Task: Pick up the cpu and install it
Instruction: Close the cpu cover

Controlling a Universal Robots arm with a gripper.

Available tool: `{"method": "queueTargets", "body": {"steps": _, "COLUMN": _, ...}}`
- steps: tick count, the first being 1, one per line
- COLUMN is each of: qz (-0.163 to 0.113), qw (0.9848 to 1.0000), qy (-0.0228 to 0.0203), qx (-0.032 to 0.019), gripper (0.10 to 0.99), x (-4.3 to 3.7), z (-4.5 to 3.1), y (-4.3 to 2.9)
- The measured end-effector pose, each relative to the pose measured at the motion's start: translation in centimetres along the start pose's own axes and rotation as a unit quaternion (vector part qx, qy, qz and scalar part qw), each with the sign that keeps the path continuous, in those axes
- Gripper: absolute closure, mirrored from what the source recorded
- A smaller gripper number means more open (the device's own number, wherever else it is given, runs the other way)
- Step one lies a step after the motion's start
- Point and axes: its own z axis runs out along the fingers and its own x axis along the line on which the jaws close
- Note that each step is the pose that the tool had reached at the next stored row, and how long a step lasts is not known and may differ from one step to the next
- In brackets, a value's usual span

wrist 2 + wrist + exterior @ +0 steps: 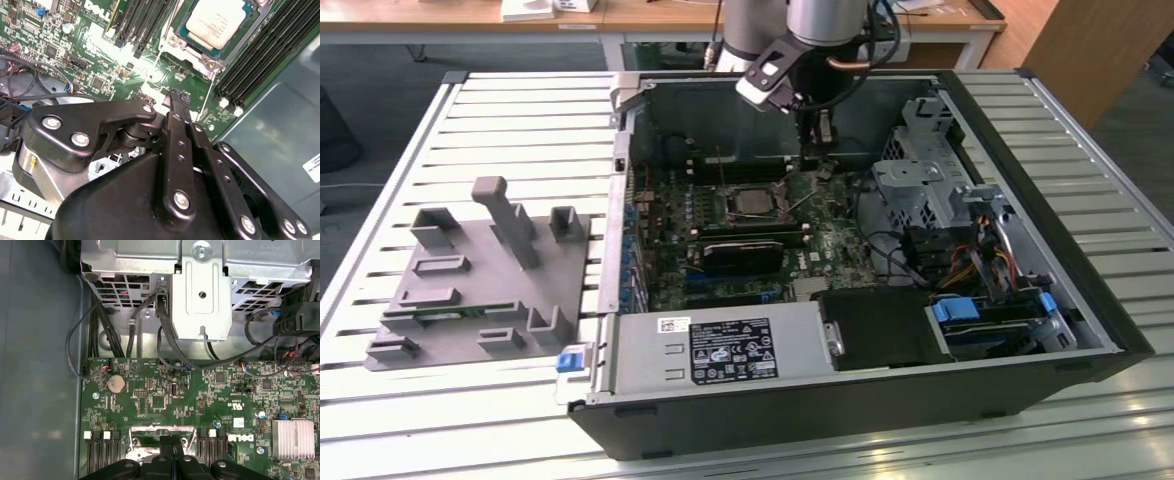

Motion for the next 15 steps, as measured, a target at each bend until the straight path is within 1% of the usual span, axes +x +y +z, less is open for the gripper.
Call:
{"method": "queueTargets", "body": {"steps": 10, "qz": 0.0, "qw": 1.0, "qy": 0.0, "qx": 0.0, "gripper": 0.98, "x": 0.05, "z": 0.28, "y": 0.1}}
{"method": "queueTargets", "body": {"steps": 15, "qz": 0.0, "qw": 1.0, "qy": -0.0001, "qx": 0.0, "gripper": 0.98, "x": 0.1, "z": 0.33, "y": 0.29}}
